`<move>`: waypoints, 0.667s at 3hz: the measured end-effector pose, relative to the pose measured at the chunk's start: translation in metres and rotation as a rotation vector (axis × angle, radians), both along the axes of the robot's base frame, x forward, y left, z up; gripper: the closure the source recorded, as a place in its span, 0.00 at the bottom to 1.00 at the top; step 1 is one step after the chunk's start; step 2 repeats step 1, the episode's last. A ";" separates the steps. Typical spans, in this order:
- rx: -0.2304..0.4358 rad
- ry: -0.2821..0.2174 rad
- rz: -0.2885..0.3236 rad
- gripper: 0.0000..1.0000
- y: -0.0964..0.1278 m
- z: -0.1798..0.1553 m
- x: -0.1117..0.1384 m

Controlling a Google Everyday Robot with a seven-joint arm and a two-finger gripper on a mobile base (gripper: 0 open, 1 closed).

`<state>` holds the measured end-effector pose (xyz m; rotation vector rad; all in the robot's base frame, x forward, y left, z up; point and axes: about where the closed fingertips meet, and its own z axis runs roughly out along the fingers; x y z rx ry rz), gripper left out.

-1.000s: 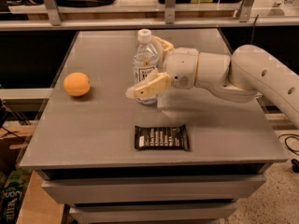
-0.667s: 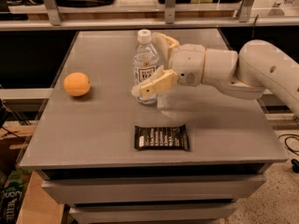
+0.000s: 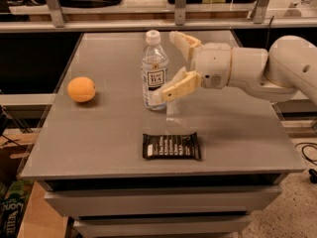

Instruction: Place blue plastic bottle upright

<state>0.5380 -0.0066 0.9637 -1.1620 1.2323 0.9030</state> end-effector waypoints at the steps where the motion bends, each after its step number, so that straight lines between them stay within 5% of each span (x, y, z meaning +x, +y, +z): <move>1: -0.001 0.000 0.016 0.00 -0.007 0.001 -0.002; 2: -0.001 0.000 0.016 0.00 -0.007 0.001 -0.002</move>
Offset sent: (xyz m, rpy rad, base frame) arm 0.0000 0.0000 0.0000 0.0000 0.0000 0.0000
